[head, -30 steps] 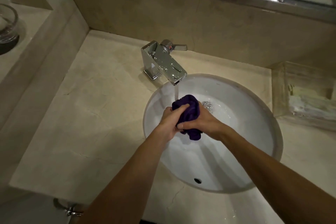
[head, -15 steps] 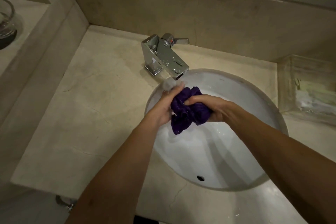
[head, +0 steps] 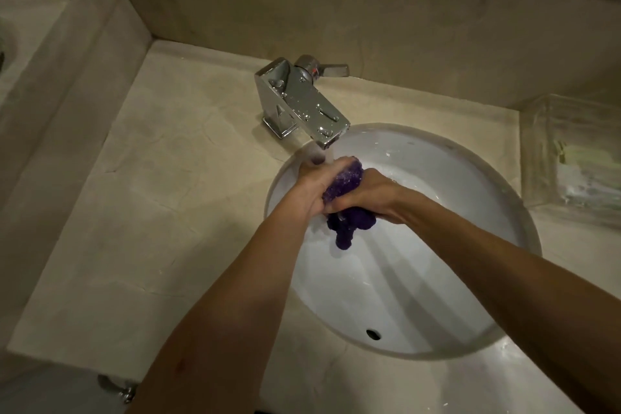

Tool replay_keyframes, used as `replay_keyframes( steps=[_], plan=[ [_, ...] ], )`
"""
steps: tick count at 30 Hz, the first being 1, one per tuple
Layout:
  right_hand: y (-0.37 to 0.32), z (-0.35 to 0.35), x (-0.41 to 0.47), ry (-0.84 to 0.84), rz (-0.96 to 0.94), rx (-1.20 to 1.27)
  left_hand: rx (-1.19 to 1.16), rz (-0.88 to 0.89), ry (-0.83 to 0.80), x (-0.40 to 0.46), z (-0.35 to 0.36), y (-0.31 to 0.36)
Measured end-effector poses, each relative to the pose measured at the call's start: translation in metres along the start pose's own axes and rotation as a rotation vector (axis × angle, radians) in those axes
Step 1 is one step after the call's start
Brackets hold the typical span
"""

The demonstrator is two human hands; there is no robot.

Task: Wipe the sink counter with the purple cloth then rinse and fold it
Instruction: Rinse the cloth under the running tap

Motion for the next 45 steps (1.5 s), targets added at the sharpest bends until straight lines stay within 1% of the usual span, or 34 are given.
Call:
replay_keyframes(
  steps=[2,3,5,6,7,9,10,11,13,15,17,19,22,26,27,29,31,32,34,35,36,37,39,40,42,45],
  plan=[
    [-0.001,0.006,0.007,0.074,0.0,-0.145,-0.02,0.004,0.096,0.0,0.001,-0.005],
    [0.001,0.008,0.011,0.1,-0.005,-0.19,-0.03,0.006,0.103,-0.001,0.002,-0.007],
    [0.003,0.01,0.01,0.111,-0.033,-0.175,-0.022,0.029,0.112,0.0,0.002,-0.006],
    [0.005,0.009,0.007,0.104,-0.051,-0.105,-0.003,0.048,0.106,-0.003,0.001,-0.002],
    [0.006,0.008,0.003,0.095,-0.066,-0.015,0.005,0.056,0.065,-0.004,0.0,0.002],
    [0.006,0.005,-0.007,0.024,-0.093,0.227,-0.013,0.056,-0.115,-0.007,-0.007,0.009],
    [0.005,0.003,-0.011,-0.029,-0.068,0.325,-0.037,0.066,-0.21,-0.011,-0.011,0.012],
    [0.006,0.001,-0.013,-0.083,-0.015,0.376,-0.036,0.075,-0.267,-0.013,-0.014,0.014],
    [0.007,-0.002,-0.012,-0.207,0.066,0.377,0.024,0.086,-0.287,-0.013,-0.021,0.01],
    [0.005,-0.002,-0.008,-0.291,0.077,0.343,0.069,0.113,-0.254,-0.011,-0.02,0.008],
    [0.004,0.0,0.001,-0.3,0.087,0.29,0.108,0.115,-0.171,-0.004,-0.013,0.004],
    [0.004,0.003,0.009,-0.221,0.087,0.165,0.104,0.056,-0.052,0.0,-0.006,-0.001],
    [0.005,0.006,0.016,-0.036,0.068,-0.016,0.077,0.053,0.107,0.001,0.001,-0.008],
    [0.01,0.011,0.02,0.091,0.021,-0.266,0.109,0.084,0.181,0.002,0.005,-0.013],
    [0.011,0.011,0.019,0.104,0.009,-0.264,0.11,0.098,0.199,0.002,0.005,-0.013],
    [0.013,0.008,0.015,0.136,-0.05,-0.165,0.096,0.122,0.21,0.0,0.004,-0.009],
    [0.013,0.007,0.006,0.106,-0.123,-0.097,0.072,0.096,0.156,-0.007,0.002,-0.003],
    [0.01,0.005,0.0,0.109,-0.144,-0.087,0.042,0.069,0.084,-0.011,0.0,-0.001],
    [0.005,-0.004,-0.005,0.06,-0.066,-0.002,-0.014,0.058,-0.092,-0.014,-0.01,0.001],
    [0.003,-0.01,-0.006,-0.005,0.003,0.07,-0.037,0.07,-0.169,-0.014,-0.016,-0.001],
    [0.001,-0.017,-0.008,-0.077,0.071,0.14,-0.013,0.079,-0.208,-0.013,-0.024,-0.002],
    [0.0,-0.021,-0.009,-0.139,0.121,0.205,0.057,0.084,-0.217,-0.012,-0.031,-0.003],
    [0.0,-0.024,-0.012,-0.238,0.159,0.31,0.2,0.081,-0.219,-0.009,-0.036,-0.004],
    [0.002,-0.022,-0.01,-0.263,0.168,0.342,0.2,0.085,-0.232,-0.007,-0.034,-0.004],
    [0.005,-0.015,-0.006,-0.26,0.162,0.287,0.146,0.109,-0.248,-0.004,-0.026,-0.003],
    [0.003,-0.006,-0.001,-0.177,0.147,0.104,0.183,0.113,-0.091,-0.002,-0.013,0.0]
  ],
)
Point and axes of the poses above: each hand's wrist, its own x-axis towards the middle knuckle, its own z-axis out of the palm, y = z × x, the point moved 1 cm from there along x, towards the middle knuckle
